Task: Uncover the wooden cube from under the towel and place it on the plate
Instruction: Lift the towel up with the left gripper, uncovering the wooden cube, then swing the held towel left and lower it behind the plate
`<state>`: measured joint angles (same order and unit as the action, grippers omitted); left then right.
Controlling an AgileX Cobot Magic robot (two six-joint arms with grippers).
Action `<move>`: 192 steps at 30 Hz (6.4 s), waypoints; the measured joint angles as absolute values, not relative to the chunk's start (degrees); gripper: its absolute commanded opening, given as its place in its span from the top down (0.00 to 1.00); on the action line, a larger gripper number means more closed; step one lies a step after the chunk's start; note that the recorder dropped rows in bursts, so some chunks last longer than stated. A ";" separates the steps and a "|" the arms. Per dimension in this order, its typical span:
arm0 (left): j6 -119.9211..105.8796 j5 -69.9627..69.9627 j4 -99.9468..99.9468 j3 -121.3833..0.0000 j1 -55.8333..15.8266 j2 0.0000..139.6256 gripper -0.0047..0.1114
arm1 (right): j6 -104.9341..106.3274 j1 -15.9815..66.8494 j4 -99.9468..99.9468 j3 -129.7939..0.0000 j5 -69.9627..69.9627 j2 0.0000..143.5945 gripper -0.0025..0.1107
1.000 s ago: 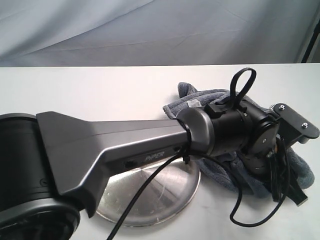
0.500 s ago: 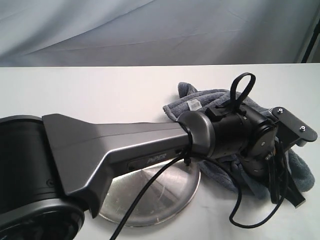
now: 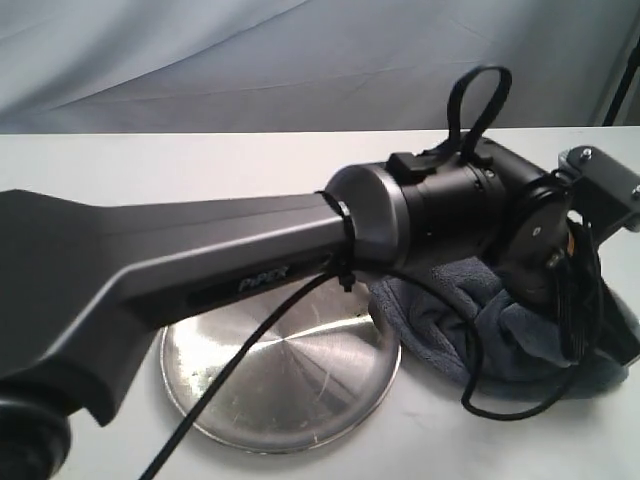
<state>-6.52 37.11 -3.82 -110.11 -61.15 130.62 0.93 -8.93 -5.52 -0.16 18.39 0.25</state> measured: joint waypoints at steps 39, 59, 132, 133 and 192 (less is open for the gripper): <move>3.62 35.48 20.26 -110.11 -55.98 112.21 0.96 | 0.93 -8.93 -5.52 -0.16 18.39 0.25 0.98; 12.64 33.80 31.41 -110.11 -45.60 112.80 0.96 | 0.93 -8.93 -5.52 -0.16 18.39 0.25 0.98; 28.31 49.73 39.42 -110.11 -33.00 137.54 0.32 | 1.05 -8.93 -5.52 -0.16 18.39 0.25 0.98; 28.31 50.29 39.42 -110.11 -33.00 137.54 0.31 | 1.05 -8.93 -5.52 -0.16 18.39 0.25 0.98; 16.24 28.49 2.05 -110.11 -41.96 138.26 0.35 | 1.05 -8.93 -5.52 -0.16 18.39 0.25 0.98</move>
